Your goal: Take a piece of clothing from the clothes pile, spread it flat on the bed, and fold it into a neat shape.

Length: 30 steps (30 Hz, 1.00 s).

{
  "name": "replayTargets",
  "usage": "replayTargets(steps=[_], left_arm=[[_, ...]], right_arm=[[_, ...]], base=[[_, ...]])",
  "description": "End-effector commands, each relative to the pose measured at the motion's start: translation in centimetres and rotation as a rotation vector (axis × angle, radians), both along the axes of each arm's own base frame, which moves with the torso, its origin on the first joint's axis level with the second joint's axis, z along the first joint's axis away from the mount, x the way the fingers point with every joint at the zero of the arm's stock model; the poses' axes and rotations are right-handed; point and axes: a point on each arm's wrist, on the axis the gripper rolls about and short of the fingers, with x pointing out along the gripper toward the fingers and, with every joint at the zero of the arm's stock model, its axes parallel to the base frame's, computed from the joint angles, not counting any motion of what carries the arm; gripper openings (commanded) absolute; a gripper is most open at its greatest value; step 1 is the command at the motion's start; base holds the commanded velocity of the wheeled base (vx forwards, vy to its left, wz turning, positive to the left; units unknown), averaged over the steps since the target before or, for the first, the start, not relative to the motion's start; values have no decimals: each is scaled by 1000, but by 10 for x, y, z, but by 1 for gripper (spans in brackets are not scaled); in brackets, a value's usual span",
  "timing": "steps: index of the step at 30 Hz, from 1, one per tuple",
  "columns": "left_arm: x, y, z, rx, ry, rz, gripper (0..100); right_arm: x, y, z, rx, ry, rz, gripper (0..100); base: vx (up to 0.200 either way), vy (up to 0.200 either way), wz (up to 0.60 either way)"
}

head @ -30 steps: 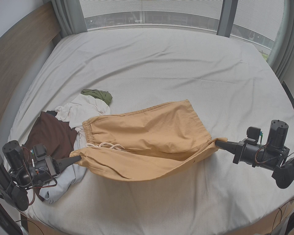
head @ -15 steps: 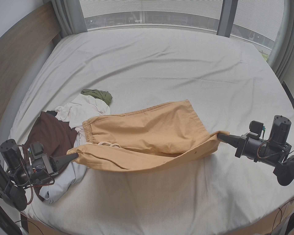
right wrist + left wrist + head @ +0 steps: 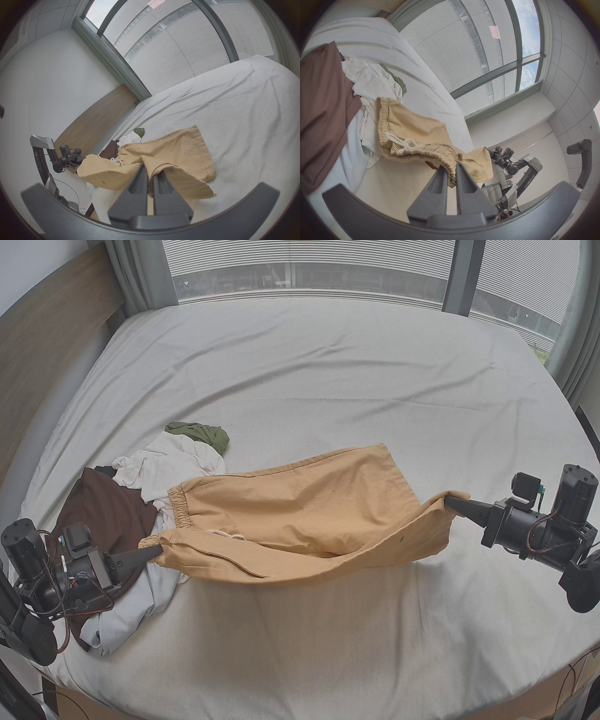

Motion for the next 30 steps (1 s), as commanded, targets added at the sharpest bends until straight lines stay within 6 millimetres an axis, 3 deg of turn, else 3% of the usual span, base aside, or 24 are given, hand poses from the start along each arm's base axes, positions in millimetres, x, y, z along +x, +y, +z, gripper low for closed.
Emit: replayTargets(steps=[1, 7, 10, 15, 30], left_arm=[[10, 1, 2, 5, -20, 50, 0], [22, -6, 1, 12, -35, 94, 0], [29, -20, -6, 28, -25, 119, 0], [39, -30, -5, 27, -40, 158, 0], [54, -28, 1, 6, -70, 223, 0]], right_arm=[[7, 0, 1, 6, -12, -7, 0], [23, 4, 3, 46, -46, -12, 0], [45, 9, 1, 69, -38, -42, 0], [58, 12, 3, 74, -59, -44, 0], [93, -1, 10, 72, -56, -100, 0]], base=[[0, 0, 0], [0, 0, 0], [0, 0, 0], [0, 0, 0], [0, 0, 0]])
